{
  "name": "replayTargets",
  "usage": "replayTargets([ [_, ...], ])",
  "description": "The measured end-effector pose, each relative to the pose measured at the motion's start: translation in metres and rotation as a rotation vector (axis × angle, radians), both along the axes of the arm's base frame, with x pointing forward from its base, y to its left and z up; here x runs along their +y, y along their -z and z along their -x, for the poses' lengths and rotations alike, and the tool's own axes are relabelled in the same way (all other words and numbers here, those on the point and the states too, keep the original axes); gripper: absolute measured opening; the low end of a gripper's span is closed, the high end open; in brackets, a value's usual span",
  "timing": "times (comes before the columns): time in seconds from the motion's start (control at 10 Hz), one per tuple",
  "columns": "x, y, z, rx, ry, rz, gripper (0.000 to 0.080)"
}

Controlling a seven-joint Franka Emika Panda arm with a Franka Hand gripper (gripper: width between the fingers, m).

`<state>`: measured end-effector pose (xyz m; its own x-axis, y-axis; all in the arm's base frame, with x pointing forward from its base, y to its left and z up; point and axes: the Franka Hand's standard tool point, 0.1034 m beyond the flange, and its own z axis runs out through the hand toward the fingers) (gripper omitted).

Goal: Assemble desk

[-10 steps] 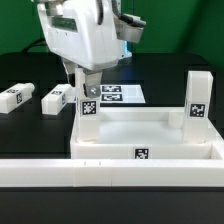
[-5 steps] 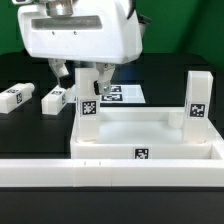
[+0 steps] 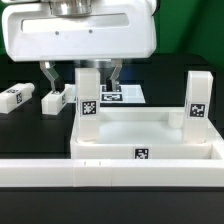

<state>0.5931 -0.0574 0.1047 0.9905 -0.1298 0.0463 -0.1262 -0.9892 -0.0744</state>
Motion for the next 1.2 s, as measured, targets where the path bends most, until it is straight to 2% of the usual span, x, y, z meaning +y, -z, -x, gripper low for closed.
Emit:
replayTargets([
  [0.2,0.0034,0.0001,-0.0004,-0.003,-0.206,0.041,0.0649],
  [0.3,0.0048,0.0007,-0.0001,-0.003,-0.217,0.042,0.0649],
  [0.4,0.0044,0.0008,-0.0001,-0.003,-0.214,0.041,0.0544],
  [0.5,0.0044,0.001,0.0,-0.002,-0.214,0.041,0.0544],
  [0.6,0.0044,0.0012,0.0001,-0.002,-0.214,0.041,0.0348],
  [0.7,0.0036,0.0012,0.0001,-0.002,-0.213,0.042,0.0348],
  [0.8,0.0037,0.0013,0.0001,-0.002,-0.209,0.041,0.0289],
  [1.0,0.0036,0.0013,0.0001,-0.001,-0.189,0.04,0.0289],
  [1.2,0.0026,0.0016,0.0003,0.006,0.038,0.018,0.0289],
])
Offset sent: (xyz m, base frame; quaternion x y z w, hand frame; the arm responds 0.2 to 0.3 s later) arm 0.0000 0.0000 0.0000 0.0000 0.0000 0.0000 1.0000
